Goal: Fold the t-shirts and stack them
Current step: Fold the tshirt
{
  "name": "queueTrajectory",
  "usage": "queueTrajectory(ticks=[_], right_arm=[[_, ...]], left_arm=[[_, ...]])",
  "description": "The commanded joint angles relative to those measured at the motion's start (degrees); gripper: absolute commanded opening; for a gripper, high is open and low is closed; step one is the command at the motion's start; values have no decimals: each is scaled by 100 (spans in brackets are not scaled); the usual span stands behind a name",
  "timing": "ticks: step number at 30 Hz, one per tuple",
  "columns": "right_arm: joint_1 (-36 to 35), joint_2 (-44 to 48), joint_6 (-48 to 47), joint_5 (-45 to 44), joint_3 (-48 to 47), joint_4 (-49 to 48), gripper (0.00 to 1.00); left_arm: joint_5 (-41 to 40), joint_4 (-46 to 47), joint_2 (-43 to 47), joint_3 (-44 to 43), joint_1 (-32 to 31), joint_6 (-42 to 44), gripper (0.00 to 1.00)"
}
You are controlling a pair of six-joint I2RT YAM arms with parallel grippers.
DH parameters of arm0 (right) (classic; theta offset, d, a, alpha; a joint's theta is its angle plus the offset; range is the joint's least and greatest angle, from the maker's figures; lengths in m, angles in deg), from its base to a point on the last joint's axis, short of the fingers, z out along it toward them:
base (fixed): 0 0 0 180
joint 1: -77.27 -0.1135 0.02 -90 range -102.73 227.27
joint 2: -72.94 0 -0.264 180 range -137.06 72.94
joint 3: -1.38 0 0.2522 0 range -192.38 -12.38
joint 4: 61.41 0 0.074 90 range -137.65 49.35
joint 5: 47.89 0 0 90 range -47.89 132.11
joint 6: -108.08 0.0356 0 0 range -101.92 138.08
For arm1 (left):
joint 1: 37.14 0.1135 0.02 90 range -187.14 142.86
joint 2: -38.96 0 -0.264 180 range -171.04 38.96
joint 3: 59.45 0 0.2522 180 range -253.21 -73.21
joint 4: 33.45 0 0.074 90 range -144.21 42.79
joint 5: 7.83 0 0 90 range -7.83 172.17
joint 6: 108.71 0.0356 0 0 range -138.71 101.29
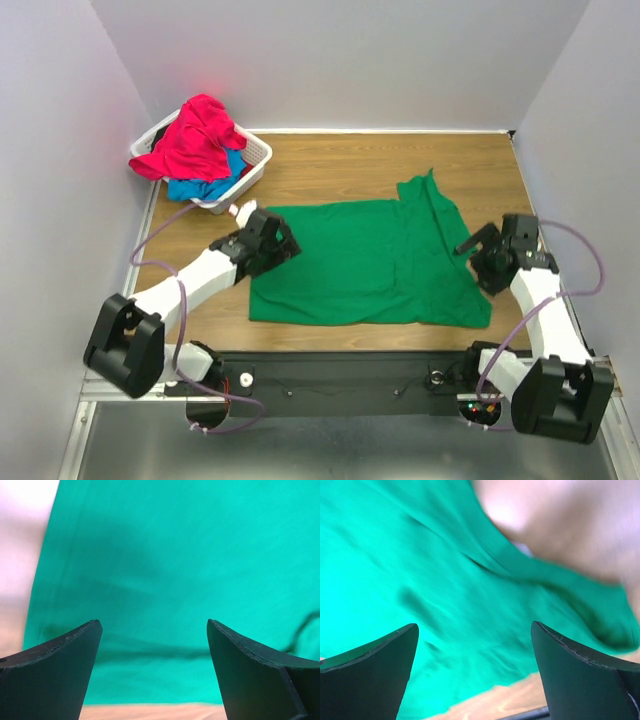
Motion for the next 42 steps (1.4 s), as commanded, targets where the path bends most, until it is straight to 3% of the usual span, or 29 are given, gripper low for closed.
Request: queueTrajectory(ticks=[1, 8, 16, 26, 30, 36, 42], right_arm=[[13, -756, -797, -492, -1277, -387, 100], [4, -2287, -1414, -107, -2807, -942, 100], [-180, -3587, -1686, 123, -3704, -1574, 100], [-391, -4099, -1933, 79, -3846, -1671, 100], [-400, -4161, -1933, 141, -3855, -1689, 100], [-418, -4178, -1976, 123, -3846, -1715, 100], [-505, -4643, -2257, -114, -4441, -1733, 100]], left_arm=[[-662, -242, -601, -1202, 203, 608, 99], [-724, -233, -1955, -2618, 985, 1250, 98], [-1286, -602, -3503, -4261, 1153, 1672, 97], [-1269, -594, -4637, -5019, 1180, 1760, 78], [-1435, -559, -4848, -5089, 1180, 1734, 75], [-1357, -594, -5086, -5151, 1180, 1716, 55], [-1067, -357, -4963, -4773, 1180, 1734, 14]])
